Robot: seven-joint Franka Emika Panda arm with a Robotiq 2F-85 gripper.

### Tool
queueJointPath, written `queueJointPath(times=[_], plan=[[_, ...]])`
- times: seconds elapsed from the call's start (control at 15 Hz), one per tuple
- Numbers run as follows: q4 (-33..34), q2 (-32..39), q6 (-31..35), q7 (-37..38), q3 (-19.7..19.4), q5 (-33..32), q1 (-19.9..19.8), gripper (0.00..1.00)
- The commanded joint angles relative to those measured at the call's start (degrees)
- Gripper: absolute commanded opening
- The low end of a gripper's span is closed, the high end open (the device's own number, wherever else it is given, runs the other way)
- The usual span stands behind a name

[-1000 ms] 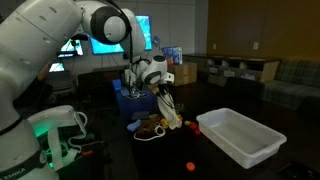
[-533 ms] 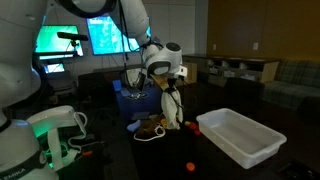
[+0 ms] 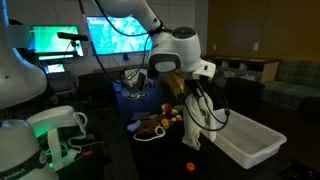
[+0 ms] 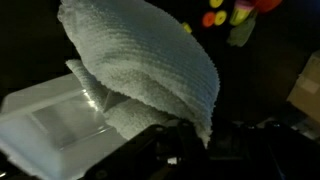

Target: Mop all the things away to the left with the white towel and put it in the box

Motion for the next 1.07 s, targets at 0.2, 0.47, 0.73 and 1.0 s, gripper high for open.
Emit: queueJointPath(times=[0.2,0.47,0.73,1.0], plan=[[-7.4,-7.8,7.6,3.4,-10.0,-3.0,-5.6,0.06],[-12.0,-5.0,17.1,14.6,-27.8,-18.7,5.2,0.06],[-13.1,2.7,21.9,20.2,-45.8,-28.9,18.7,0.06],[-7.2,13.8,19.4,25.0,-57.3,-28.4,35.3,0.06]])
